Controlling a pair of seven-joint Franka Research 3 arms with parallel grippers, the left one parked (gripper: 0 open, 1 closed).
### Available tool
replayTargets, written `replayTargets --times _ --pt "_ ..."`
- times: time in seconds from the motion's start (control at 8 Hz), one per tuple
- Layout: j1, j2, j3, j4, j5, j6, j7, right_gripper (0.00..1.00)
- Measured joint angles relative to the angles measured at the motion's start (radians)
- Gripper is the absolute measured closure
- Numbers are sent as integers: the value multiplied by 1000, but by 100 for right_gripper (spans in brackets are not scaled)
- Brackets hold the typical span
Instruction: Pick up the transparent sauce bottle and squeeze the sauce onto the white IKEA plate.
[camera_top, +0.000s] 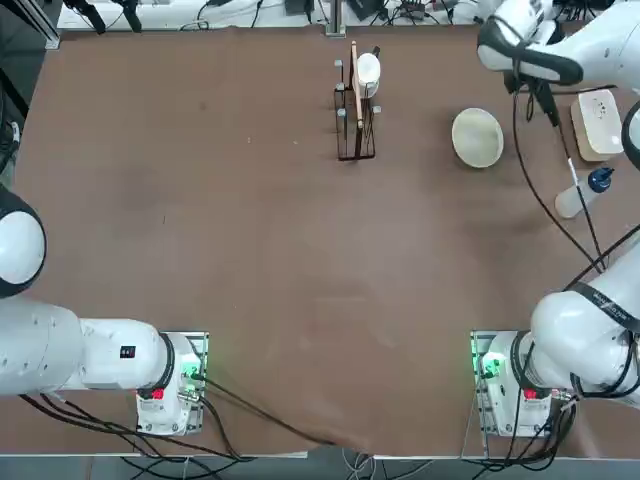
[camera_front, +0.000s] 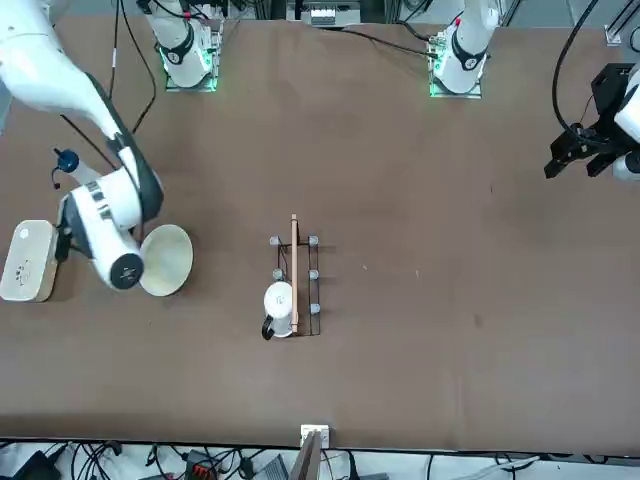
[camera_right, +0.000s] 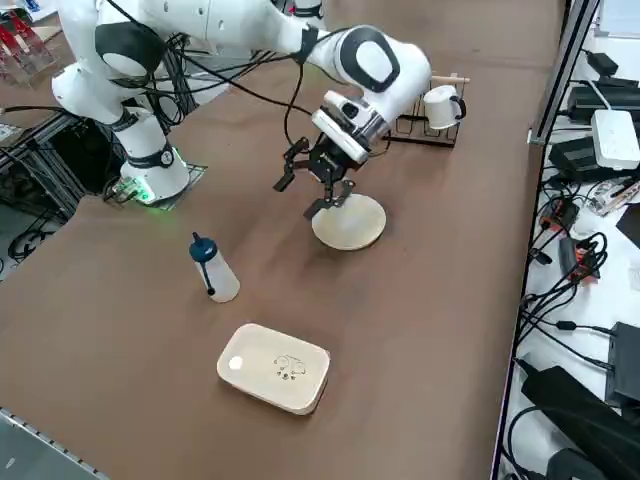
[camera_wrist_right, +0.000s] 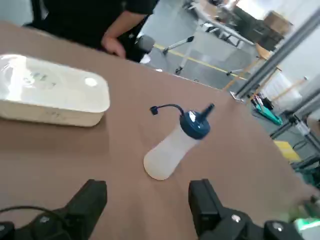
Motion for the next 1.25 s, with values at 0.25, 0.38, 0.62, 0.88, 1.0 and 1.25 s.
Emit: replayTargets --times 0.25,0.38,0.62,0.88,1.0,1.25 --pt "0 0 1 100 52 2 -286 0" --pt "0 -1 3 136 69 17 -400 0" --pt "0 0 3 176 129 55 -580 0" --pt "2 -6 -23 217 196 69 -724 0" --pt "8 -28 -75 229 259 96 -803 0" --pt "51 -107 -252 245 444 154 -1010 0"
